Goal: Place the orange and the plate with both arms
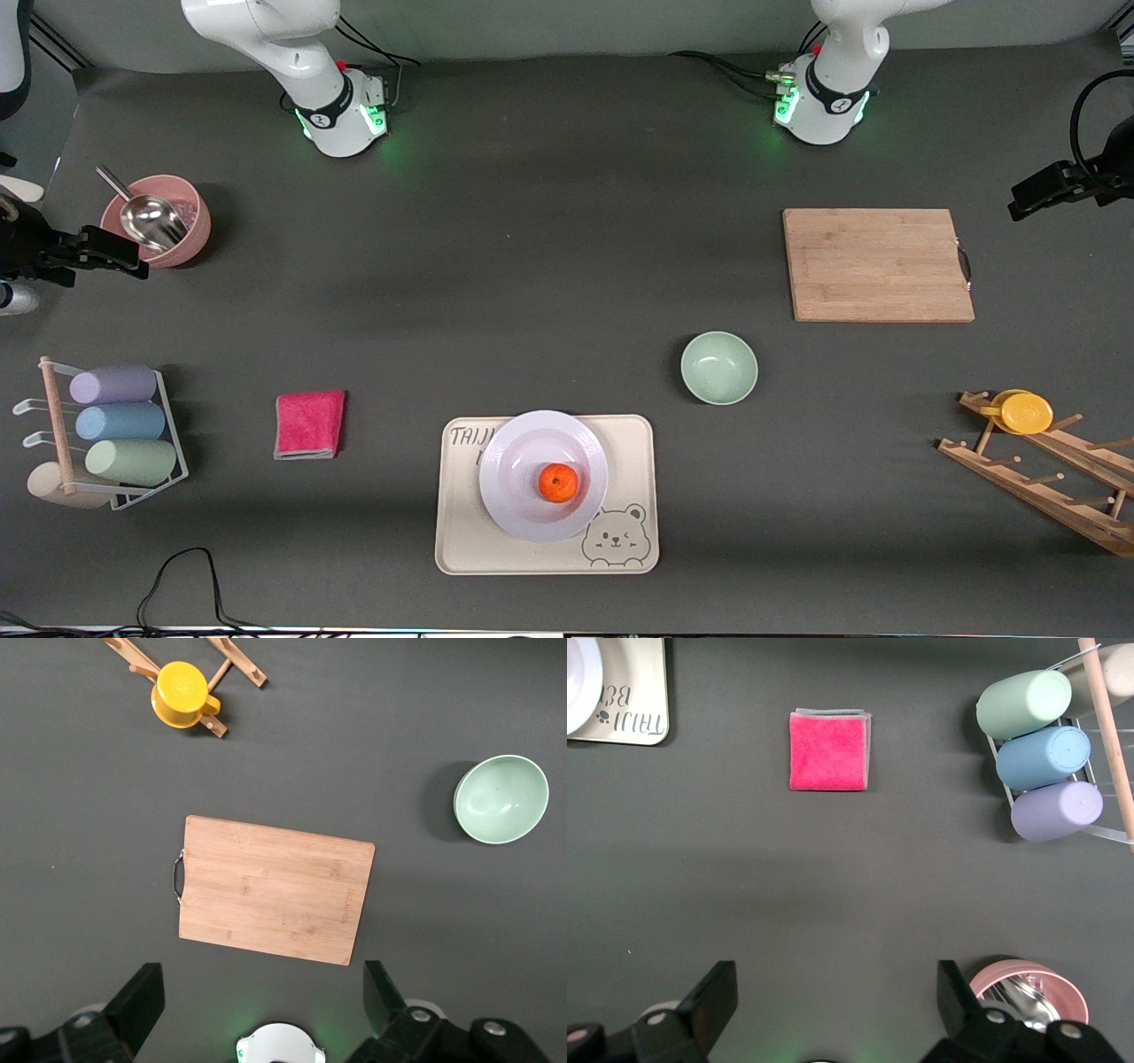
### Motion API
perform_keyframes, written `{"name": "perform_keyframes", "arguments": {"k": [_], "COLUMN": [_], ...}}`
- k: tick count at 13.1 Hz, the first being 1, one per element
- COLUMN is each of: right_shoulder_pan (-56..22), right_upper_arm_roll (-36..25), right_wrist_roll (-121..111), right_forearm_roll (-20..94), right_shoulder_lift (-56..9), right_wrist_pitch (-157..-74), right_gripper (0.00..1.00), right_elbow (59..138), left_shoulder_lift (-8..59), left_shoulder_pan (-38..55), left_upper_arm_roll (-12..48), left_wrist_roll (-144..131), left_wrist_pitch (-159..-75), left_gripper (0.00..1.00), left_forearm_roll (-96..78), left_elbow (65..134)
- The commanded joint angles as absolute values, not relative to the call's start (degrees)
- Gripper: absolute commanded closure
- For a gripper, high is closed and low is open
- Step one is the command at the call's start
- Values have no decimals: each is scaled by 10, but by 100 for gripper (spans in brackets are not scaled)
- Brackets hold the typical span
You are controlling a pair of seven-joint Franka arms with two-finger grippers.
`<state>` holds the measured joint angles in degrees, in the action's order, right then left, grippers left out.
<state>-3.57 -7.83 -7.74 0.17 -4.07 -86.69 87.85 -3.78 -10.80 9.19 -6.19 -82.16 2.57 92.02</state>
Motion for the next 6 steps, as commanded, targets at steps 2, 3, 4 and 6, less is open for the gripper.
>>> {"name": "perform_keyframes", "arguments": {"k": [2, 3, 4, 6], "right_shoulder_pan": [-40, -40, -40, -40], "right_upper_arm_roll": [-76, -76, -76, -76], "right_wrist_roll": [-55, -55, -55, -55], "right_forearm_roll": [-13, -13, -13, -13], "right_shoulder_lift": [-33, -33, -33, -31], "right_wrist_pitch": [-873, -873, -872, -868], "right_gripper": [0, 0, 0, 0], "right_elbow": [888, 887, 888, 888], "left_shoulder_lift": [-42, -42, -42, -42], "left_shoulder_pan": [-111, -112, -113, -120], "left_upper_arm_roll": [86, 85, 84, 83], "left_wrist_roll": [-40, -39, -34, -33], "left_wrist_pitch": [-837, -834, -832, -831], "left_gripper": [0, 0, 0, 0], "left_forearm_roll": [18, 14, 8, 1], "left_elbow": [920, 919, 918, 918]}}
